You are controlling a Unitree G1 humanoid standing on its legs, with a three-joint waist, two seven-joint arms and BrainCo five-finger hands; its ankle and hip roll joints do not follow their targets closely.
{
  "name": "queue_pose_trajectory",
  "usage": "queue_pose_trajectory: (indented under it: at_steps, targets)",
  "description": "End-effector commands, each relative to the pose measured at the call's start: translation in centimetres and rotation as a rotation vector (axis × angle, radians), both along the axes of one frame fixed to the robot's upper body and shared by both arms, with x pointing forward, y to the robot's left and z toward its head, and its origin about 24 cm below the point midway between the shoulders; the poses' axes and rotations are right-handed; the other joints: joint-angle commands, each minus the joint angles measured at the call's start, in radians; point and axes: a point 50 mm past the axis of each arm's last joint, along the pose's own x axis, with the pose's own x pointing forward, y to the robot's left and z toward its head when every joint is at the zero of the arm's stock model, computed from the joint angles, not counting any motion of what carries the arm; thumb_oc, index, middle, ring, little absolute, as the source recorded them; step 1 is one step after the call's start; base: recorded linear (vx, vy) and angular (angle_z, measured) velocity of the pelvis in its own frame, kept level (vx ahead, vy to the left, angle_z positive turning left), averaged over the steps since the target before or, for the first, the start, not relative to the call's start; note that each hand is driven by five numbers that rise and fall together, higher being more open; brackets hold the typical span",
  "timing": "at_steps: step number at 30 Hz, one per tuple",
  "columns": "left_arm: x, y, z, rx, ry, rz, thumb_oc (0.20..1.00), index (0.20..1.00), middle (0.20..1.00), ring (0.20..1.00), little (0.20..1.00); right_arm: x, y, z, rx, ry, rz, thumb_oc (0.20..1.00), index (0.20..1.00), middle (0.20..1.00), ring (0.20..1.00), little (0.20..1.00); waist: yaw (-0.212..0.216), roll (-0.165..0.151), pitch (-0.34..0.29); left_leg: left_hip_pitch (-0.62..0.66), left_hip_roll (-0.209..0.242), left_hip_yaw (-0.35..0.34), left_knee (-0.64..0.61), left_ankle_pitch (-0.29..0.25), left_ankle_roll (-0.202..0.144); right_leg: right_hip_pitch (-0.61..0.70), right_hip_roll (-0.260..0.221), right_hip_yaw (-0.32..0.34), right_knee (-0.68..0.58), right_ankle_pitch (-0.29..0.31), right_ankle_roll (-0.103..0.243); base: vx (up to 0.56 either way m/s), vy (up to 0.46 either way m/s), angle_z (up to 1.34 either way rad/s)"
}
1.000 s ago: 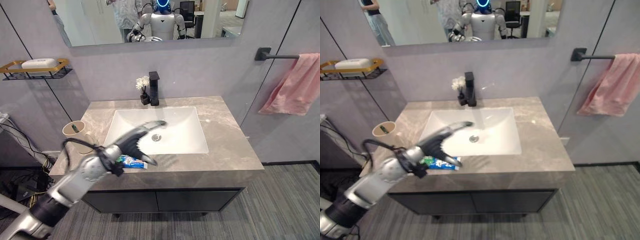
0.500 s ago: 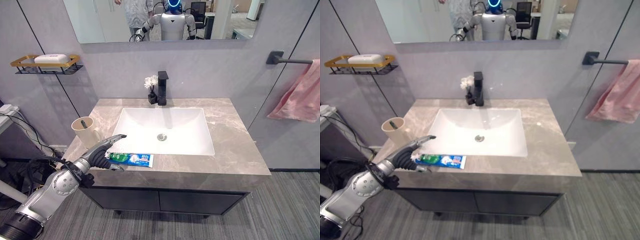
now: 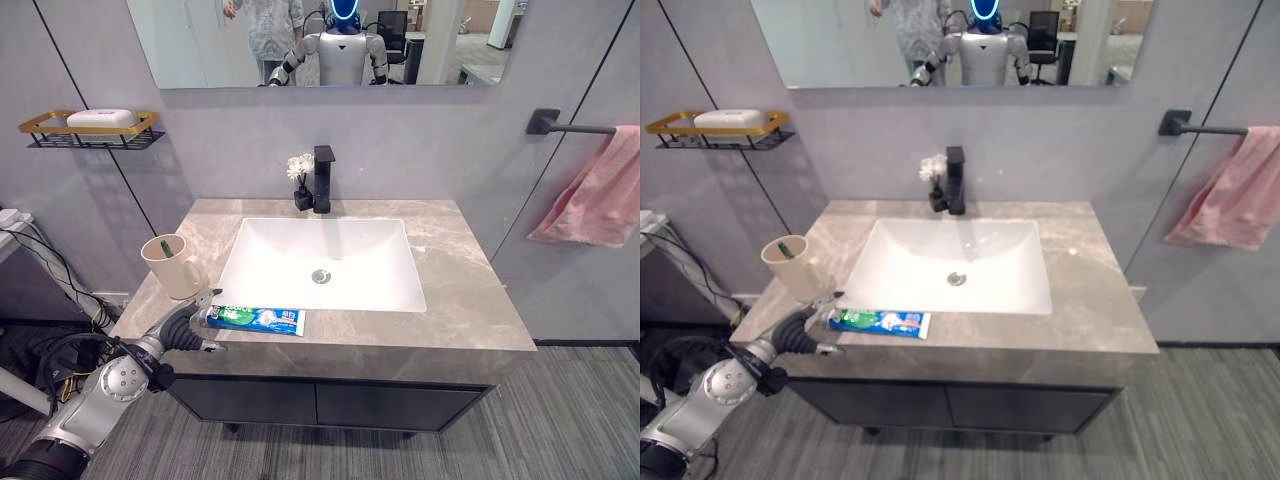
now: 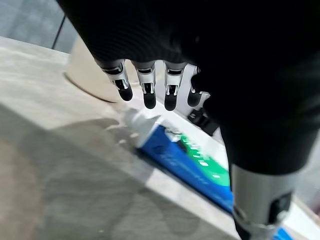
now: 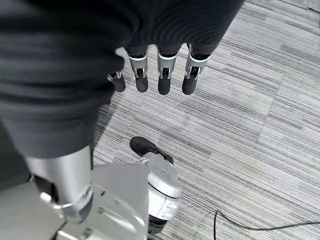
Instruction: Put brush and paste in cup on sink, flatten towel.
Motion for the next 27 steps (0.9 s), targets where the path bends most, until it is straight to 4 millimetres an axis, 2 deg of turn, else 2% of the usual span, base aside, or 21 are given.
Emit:
queue_pose_trajectory:
  at_steps: [1,22,27]
  targets:
    - [3.0,-0.1,4.4,0.067,-0.200,-0.021,1.000,1.000,1.000,1.000,1.000,1.9,-0.2,0.2,-0.005,-0.027,0.029,1.000,1.000,1.000,1.000,1.000,-0.023,-0.025,0.036,-0.031,0.007,0.007,0.020,-0.002,-0.026,0.033,-0.063,0.053,0.007,0.022,0.049,0.00,0.000,0.00]
    - [3.8,-1.0,3.0,0.005,-0.150,-0.012,1.000,1.000,1.000,1.000,1.000,2.2,-0.2,0.3,0.003,-0.056,0.038,1.000,1.000,1.000,1.000,1.000,-0.049,-0.018,0.046,-0.044,0.005,0.036,0.020,-0.004,-0.023,-0.005,-0.068,0.087,0.007,0.037,0.056,0.00,0.004,-0.05]
    - [3.6,-1.3,1.9,-0.041,-0.119,0.011,1.000,1.000,1.000,1.000,1.000,1.7,-0.1,0.2,0.013,-0.056,0.018,1.000,1.000,1.000,1.000,1.000,-0.058,-0.015,0.051,-0.045,0.004,0.041,0.020,-0.005,-0.022,-0.010,-0.066,0.092,0.007,0.035,0.056,0.00,0.001,-0.04]
